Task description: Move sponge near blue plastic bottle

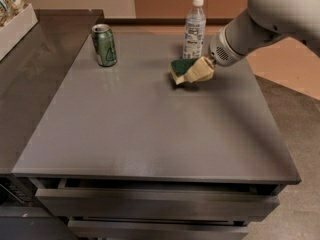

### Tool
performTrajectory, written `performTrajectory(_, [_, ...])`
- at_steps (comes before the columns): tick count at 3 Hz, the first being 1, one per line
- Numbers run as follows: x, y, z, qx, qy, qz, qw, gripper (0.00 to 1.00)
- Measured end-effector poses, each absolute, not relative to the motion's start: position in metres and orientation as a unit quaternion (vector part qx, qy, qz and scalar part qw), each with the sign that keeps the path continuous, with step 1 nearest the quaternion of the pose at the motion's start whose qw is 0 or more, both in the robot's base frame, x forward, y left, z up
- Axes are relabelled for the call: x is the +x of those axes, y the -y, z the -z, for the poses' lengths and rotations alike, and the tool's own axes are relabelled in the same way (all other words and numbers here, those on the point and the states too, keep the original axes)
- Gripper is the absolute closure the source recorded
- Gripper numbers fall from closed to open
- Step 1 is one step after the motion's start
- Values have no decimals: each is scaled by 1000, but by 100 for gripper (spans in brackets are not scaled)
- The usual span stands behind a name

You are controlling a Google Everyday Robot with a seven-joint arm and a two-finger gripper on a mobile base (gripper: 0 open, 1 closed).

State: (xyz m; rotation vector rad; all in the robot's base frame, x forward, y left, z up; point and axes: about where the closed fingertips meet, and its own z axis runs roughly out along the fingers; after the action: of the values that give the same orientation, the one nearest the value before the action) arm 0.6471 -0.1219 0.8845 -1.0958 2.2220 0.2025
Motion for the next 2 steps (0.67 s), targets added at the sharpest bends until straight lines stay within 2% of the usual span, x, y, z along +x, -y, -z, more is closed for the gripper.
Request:
performTrajectory(1, [660,126,-876,-418,-845,-71,325,82])
performTrajectory(2, [669,131,-872,-416,-846,-64,328,59])
